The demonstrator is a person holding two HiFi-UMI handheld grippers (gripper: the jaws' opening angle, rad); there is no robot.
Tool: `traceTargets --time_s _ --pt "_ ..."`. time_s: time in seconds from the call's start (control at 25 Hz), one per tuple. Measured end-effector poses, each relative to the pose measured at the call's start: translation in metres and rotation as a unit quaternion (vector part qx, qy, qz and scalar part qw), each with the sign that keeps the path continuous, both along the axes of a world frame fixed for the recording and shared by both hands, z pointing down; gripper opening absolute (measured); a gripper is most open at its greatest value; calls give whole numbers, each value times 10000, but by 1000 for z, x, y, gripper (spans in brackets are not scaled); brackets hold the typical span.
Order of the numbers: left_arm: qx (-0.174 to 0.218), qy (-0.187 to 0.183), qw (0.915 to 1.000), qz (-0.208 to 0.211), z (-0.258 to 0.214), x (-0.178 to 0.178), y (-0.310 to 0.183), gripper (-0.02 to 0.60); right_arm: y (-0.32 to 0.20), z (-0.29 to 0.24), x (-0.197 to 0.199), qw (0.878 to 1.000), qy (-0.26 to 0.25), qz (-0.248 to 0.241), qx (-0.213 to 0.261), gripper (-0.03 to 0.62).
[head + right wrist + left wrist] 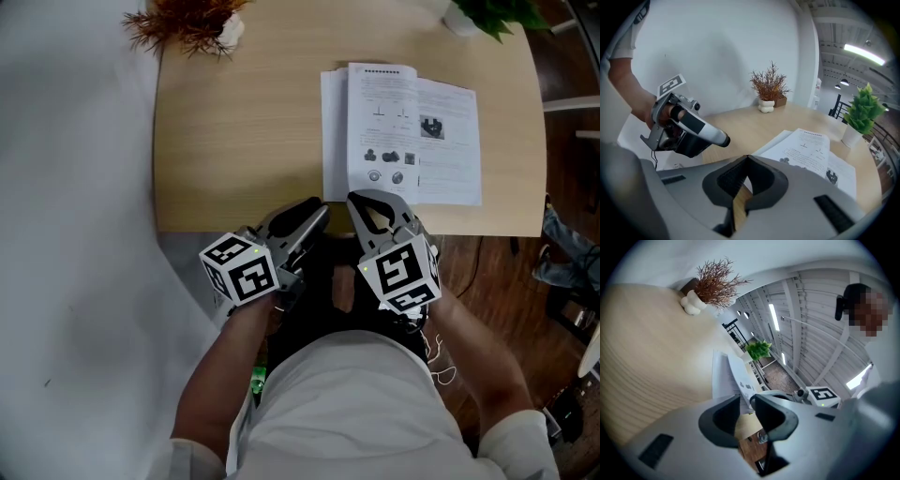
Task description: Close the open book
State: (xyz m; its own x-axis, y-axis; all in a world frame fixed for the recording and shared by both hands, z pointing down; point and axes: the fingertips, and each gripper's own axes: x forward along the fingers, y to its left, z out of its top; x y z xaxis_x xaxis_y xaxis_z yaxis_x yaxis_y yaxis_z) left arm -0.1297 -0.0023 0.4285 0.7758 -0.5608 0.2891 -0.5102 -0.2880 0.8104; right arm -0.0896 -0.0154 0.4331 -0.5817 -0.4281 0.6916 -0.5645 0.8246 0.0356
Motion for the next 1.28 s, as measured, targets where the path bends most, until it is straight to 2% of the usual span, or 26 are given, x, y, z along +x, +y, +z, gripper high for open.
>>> traceTargets --time_s 0.04,0.12,0.24,0.36,0.6,1.0,1.04,1.08,1.12,1.28 --pt "-44 44 10000 -13 1 0 -4 72 0 0 1 10000 -7 13 20 2" --pt "-154 145 9998 -2 4 3 -11 135 0 0 2 10000 -59 45 30 2" --pt "-298 302 9991 -4 7 11 -18 146 1 -3 3 9998 -173 41 54 2" --pt "-377 349 9987 -55 14 15 -26 146 2 -8 3 9996 -240 -48 160 2" --pt "-588 833 9946 -191 10 25 -49 146 2 -13 4 9991 -249 -163 311 2" --pt "-865 1253 9883 64 13 49 -62 144 8 -21 -2 9964 -245 -579 566 2" --pt "-875 1277 9879 47 13 49 -63 132 8 -22 -2 9961 -221 -611 592 2" --pt "-880 1296 9876 33 13 48 -63 34 8 -22 -2 9959 -178 -632 627 2" --pt "-892 1307 9874 22 13 48 -63 1 8 -21 -1 9955 -112 -653 683 2" --pt "-812 1230 9890 95 12 51 -64 -2 10 -17 2 9905 284 -892 1003 5"
